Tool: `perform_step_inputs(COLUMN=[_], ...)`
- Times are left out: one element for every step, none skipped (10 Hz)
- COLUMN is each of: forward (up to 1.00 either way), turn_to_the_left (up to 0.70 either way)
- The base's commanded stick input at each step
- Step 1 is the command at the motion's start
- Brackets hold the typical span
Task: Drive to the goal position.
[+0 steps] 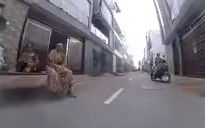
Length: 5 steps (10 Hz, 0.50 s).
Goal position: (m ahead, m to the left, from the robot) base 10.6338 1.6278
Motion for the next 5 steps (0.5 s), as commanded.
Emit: perform_step_inputs(forward=[0.85, 0.85, 0.85, 0.85, 0.85], turn_to_the_left=[-0.34, -0.27, 0.0, 0.0, 0.0])
